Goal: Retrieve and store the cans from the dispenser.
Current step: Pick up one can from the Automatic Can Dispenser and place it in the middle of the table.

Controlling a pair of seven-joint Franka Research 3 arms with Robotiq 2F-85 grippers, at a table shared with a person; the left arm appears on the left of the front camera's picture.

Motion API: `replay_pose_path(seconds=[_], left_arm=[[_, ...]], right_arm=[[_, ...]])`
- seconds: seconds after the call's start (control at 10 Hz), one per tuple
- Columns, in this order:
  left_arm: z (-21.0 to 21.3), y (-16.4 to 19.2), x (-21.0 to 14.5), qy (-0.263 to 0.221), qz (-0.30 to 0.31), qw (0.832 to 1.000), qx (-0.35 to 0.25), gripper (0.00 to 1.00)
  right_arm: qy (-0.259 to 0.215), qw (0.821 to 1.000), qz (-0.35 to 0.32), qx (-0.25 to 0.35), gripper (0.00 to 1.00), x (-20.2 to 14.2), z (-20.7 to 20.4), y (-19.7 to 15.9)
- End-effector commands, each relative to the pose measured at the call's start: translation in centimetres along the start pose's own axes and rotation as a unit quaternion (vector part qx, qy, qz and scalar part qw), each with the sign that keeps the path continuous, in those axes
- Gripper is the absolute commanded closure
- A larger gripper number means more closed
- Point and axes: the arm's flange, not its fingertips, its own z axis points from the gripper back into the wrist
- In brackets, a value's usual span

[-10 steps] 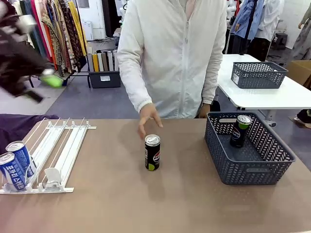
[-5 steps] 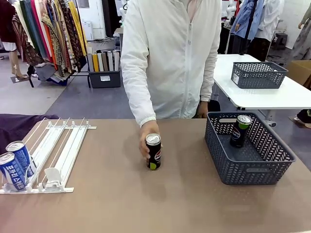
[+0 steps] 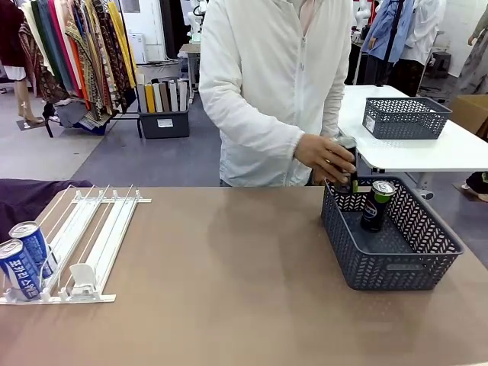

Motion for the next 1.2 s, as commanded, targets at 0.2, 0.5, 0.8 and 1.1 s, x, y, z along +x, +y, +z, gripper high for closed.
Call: replay_pose_path(seconds=[0.2, 0.5, 0.8, 1.1], left_arm=[[0.0, -0.3, 0.0, -0.004, -0.015, 1.0, -0.009, 0.0], [0.0, -0.2, -0.1, -0.001, -0.003, 1.0, 0.002, 0.0], [-3.4, -2.6, -0.7, -0.004, -0.008, 0.955, 0.297, 0.0], [-8.4, -3.0, -0.9, 0.03, -0.092, 0.874, 0.476, 0.0]], right_arm=[[0.005, 1.0, 0.013, -0.003, 0.0, 0.0, 0.1, 0.1], [0.005, 1.0, 0.013, -0.003, 0.0, 0.0, 0.1, 0.1], [0.005, 1.0, 0.013, -0.003, 0.0, 0.0, 0.1, 0.1], [0.005, 1.0, 0.013, -0.003, 0.0, 0.0, 0.1, 0.1]])
